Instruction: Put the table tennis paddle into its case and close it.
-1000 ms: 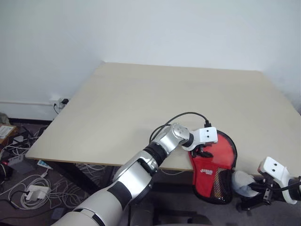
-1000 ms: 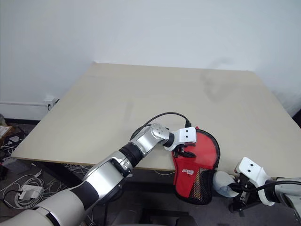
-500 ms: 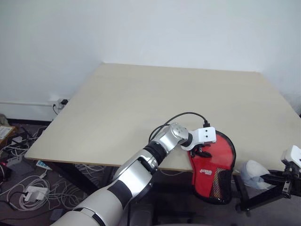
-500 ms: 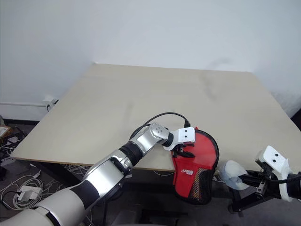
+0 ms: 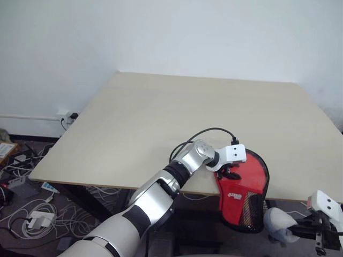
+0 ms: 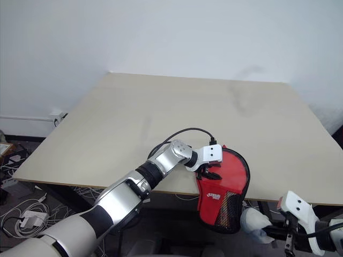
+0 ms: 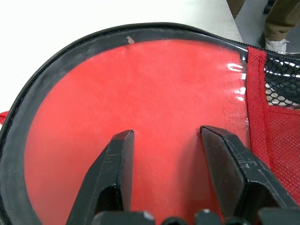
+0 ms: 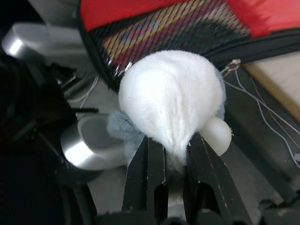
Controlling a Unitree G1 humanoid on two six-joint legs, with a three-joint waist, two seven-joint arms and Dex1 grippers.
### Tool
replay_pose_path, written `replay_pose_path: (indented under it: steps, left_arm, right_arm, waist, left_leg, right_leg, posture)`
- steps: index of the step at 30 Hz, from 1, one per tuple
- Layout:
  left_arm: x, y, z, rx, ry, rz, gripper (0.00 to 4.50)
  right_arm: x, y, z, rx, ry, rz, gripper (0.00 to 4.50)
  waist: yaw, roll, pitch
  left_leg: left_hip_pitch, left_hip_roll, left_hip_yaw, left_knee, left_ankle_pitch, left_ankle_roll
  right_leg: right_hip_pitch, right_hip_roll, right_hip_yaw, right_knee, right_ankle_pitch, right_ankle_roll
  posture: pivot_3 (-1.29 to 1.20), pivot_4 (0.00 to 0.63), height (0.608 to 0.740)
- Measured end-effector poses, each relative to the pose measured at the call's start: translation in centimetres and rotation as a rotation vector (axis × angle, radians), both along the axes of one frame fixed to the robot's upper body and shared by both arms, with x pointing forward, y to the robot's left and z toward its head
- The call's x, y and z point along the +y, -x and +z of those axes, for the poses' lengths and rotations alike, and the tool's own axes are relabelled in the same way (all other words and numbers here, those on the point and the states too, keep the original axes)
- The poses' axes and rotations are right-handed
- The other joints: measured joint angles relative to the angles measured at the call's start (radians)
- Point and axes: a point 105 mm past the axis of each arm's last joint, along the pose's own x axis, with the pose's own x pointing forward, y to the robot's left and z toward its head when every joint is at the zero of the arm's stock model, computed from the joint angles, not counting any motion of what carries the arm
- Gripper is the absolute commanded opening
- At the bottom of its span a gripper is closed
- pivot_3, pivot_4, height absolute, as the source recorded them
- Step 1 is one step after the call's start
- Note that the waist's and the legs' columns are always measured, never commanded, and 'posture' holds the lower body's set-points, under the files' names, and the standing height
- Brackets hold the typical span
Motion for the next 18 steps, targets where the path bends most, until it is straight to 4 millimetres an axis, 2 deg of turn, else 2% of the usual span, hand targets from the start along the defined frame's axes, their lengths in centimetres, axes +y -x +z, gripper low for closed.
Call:
replay_pose_path:
  steps: [6,12,18]
  left_arm:
    - [0.0,0.0,0.0,0.004,-0.002,0.003,2.35]
    - [0.0,0.0,0.0,0.007,-0.004,0.006,2.35]
    - [0.0,-0.1,0.0,0.003,-0.003,0.012,2.35]
  right_arm:
    - [0.6,2.9,-0.4,0.084,-0.028,0.058,0.02]
    - [2.4,5.5,-0.1,0.119,-0.072,0.134,0.02]
    - [4.4,5.8,0.3,0.096,-0.109,0.219,0.02]
  waist:
    - [0.001,-0.001,0.0]
    - [0.001,-0.001,-0.001]
    - [0.001,-0.003,-0.002]
  left_leg:
    - [0.0,0.0,0.0,0.0,0.0,0.0]
    - [0.0,0.0,0.0,0.0,-0.001,-0.001]
    - [0.0,0.001,0.0,0.0,-0.001,-0.001]
  right_leg:
    - [0.0,0.0,0.0,0.0,0.0,0.0]
    - [0.0,0.0,0.0,0.0,0.0,0.0]
    - [0.0,0.0,0.0,-0.001,0.0,0.0]
  posture:
    - [0.0,0.0,0.715]
    - [0.0,0.0,0.715]
    - [0.0,0.0,0.715]
